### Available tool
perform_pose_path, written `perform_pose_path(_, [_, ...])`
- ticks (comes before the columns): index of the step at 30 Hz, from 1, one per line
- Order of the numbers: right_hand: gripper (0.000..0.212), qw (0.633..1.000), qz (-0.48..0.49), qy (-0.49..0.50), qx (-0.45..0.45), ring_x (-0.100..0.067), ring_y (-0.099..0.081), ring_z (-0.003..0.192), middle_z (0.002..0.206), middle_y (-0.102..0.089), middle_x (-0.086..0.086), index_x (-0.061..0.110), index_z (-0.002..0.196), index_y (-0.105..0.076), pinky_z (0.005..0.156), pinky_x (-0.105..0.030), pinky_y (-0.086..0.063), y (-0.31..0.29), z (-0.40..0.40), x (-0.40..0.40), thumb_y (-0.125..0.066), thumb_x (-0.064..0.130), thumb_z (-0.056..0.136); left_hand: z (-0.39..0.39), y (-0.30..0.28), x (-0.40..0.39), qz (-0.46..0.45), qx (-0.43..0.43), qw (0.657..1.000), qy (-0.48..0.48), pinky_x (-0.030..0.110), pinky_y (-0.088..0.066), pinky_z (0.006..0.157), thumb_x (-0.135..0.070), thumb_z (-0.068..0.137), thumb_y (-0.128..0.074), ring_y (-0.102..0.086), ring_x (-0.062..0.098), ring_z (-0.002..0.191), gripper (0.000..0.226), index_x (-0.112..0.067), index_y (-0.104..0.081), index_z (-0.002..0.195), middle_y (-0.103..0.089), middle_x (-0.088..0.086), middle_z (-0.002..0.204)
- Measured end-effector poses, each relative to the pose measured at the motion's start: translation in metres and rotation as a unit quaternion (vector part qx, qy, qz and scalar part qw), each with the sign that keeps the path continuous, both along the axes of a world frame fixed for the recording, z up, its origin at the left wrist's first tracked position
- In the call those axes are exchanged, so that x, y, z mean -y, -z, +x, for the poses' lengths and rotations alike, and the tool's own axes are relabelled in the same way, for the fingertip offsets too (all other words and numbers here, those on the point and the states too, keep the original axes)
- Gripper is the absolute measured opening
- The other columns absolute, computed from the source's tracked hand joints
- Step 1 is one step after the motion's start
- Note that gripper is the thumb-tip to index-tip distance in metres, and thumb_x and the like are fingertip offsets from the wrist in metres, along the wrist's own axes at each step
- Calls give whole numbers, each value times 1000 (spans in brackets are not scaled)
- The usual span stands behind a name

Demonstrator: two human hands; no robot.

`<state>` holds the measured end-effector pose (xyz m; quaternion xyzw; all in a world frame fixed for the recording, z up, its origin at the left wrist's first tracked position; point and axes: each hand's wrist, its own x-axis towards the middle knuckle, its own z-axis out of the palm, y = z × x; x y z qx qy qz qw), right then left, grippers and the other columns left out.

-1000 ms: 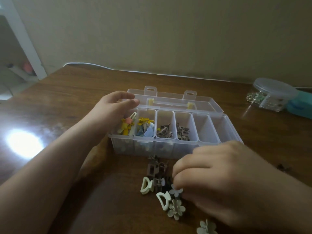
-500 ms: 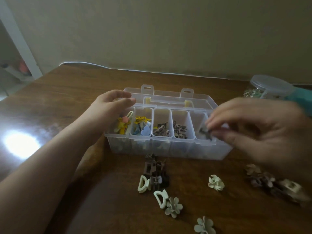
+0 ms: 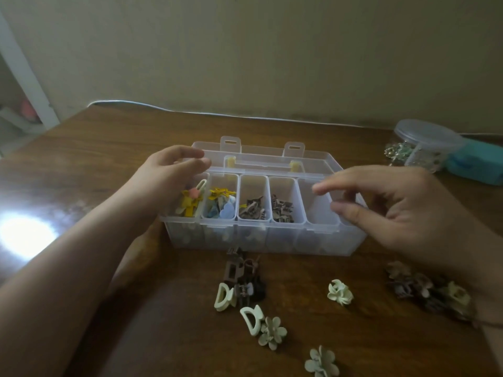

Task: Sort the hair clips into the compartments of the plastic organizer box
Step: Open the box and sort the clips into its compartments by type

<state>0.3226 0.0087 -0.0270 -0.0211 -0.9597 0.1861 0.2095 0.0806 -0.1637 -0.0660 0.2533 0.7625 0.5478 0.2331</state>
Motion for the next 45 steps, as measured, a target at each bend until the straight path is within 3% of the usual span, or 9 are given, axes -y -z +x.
perform_pose_path(4, [17, 999, 32, 36, 12, 4, -57, 58, 71, -65, 15, 34, 92, -71, 49, -2, -37, -20, 18, -11, -75, 21, 81, -1, 1, -1, 0, -1, 1000, 3, 49, -51, 99, -34, 88, -69, -67, 22, 108, 32, -27, -65, 120, -70, 4, 116])
perform_pose_path(7, [17, 988, 14, 77, 136, -7, -59, 53, 73, -68, 11, 50, 87, -66, 42, -8, -38, -36, 44, -26, -69, 59, 73, -3, 2, -1, 0, 1, 1000, 6, 48, -51, 98, -32, 90, -66, -67, 21, 108, 31, -27, -65, 120, -70, 4, 116])
perform_pose_path(11, [40, 945, -36, 117, 303, -2, -66, 73, 85, -68, 25, 59, 91, -59, 54, -17, -53, -34, 58, -41, -64, 77, 56, -2, 2, 0, 0, 9, 1000, 12, 52, -50, 100, -42, 74, -75, -68, 24, 109, 47, -30, -67, 118, -71, 4, 116])
perform_pose_path(20, [14, 861, -9, 187, 473, -1, -61, 81, 87, -65, 16, 45, 88, -62, 72, -24, -54, -8, 21, -33, -72, 50, 79, -5, 6, 1, 14, 2, 1000, 11, 53, -49, 99, -54, 48, -74, -68, 27, 108, 72, -30, -68, 115, -73, 6, 113])
perform_pose_path(25, [11, 910, -20, 165, 380, 5, -63, 73, 80, -67, 24, 51, 83, -62, 66, -24, -54, -13, 28, -46, -72, 47, 78, -7, 7, 1, 16, 5, 1000, 10, 52, -51, 98, -45, 64, -70, -69, 27, 107, 53, -30, -68, 115, -73, 7, 112])
perform_pose_path(28, [16, 974, -3, 174, 142, 2, -62, 73, 82, -66, 24, 46, 85, -62, 58, -16, -48, -22, 34, -48, -72, 45, 73, -6, 7, 0, 16, 4, 1000, 5, 50, -51, 97, -45, 65, -69, -69, 27, 106, 50, -30, -69, 113, -73, 7, 112])
perform_pose_path(32, [13, 985, -88, 109, -97, -15, -63, 71, 80, -68, 6, 30, 83, -66, 59, -31, -51, -14, 16, -20, -77, 34, 78, -5, 6, -1, 20, 6, 1000, 7, 47, -52, 95, -43, 65, -69, -68, 25, 108, 53, -29, -68, 116, -72, 6, 114])
perform_pose_path(40, [17, 997, 28, 66, 13, -3, -56, 95, 90, -63, 19, 34, 89, -67, 81, -39, -50, 18, -9, -7, -57, 48, 86, -3, 5, -1, 20, -1, 1000, 0, 41, -51, 94, -28, 91, -65, -66, 21, 107, 32, -24, -65, 122, -69, 4, 116])
perform_pose_path(45, [18, 995, 57, 79, -36, -4, -59, 97, 93, -66, 16, 28, 93, -69, 82, -35, -50, -2, 3, -11, -61, 42, 85, -4, 5, -3, 25, -2, 1000, 0, 36, -51, 84, -33, 84, -72, -66, 22, 106, 37, -26, -66, 120, -70, 4, 113])
